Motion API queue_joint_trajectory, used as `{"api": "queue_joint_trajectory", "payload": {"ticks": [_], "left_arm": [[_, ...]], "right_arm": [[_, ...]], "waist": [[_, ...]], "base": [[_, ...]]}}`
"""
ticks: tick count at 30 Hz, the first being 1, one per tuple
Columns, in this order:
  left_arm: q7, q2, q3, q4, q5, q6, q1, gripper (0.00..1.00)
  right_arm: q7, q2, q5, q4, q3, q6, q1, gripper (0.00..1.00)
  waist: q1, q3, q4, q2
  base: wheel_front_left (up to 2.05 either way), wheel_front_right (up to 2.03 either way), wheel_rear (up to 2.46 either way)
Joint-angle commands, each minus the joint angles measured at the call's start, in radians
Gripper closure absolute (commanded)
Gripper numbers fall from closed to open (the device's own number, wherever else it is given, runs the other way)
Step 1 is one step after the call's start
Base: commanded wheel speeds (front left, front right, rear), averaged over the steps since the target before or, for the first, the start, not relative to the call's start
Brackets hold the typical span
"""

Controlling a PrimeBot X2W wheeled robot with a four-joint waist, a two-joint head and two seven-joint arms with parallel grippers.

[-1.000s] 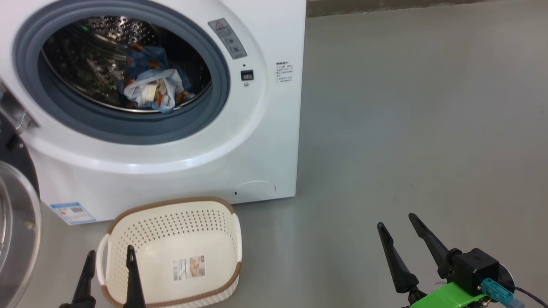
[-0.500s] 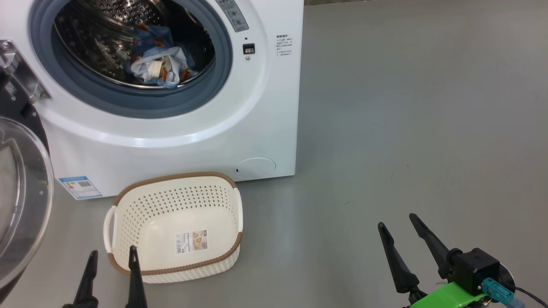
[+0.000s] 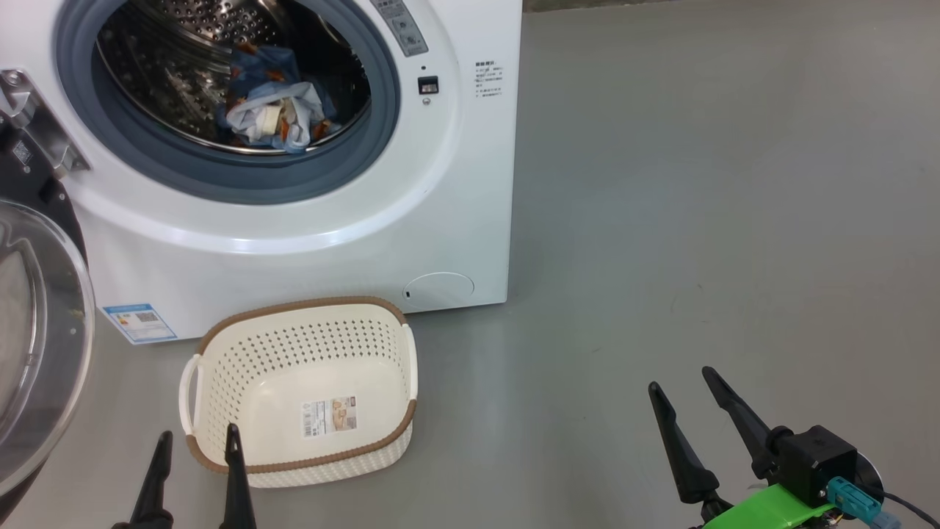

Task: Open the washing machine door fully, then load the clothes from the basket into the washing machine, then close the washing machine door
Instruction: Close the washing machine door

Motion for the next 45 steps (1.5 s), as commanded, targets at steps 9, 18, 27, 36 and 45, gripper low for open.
{"api": "queue_joint_trajectory", "payload": {"ticks": [9,18,27,36,45], "left_arm": [[-0.006,0.024,0.032,-0.017,0.008,0.002,-0.040,0.00],[-0.004,0.024,0.023,-0.012,0.007,0.001,-0.053,0.00],[-0.008,0.007,0.032,-0.021,0.005,0.003,-0.074,0.00],[-0.012,-0.021,0.045,-0.010,0.003,-0.002,-0.067,0.00],[-0.014,-0.039,0.051,-0.006,0.010,-0.011,-0.060,0.00]], "right_arm": [[-0.002,-0.002,-0.005,-0.032,0.021,0.003,-0.005,0.00],[-0.003,-0.002,-0.005,-0.038,0.003,0.003,0.001,0.00],[0.015,-0.002,-0.029,-0.064,0.002,0.003,-0.016,0.00],[0.030,-0.008,-0.034,-0.067,0.016,0.003,-0.035,0.00],[0.037,-0.014,-0.031,-0.066,0.027,0.003,-0.041,0.00]], "waist": [[0.0000,0.003,0.001,0.0000],[0.0000,0.007,0.033,0.0000],[0.0000,0.038,0.177,0.0000],[0.0000,0.034,0.337,0.0000],[0.0000,0.029,0.460,0.0000]], "base": [[0.00,0.00,0.00],[0.00,0.00,0.00],[0.00,0.00,0.00],[0.00,0.00,0.00],[0.00,0.00,0.00]]}}
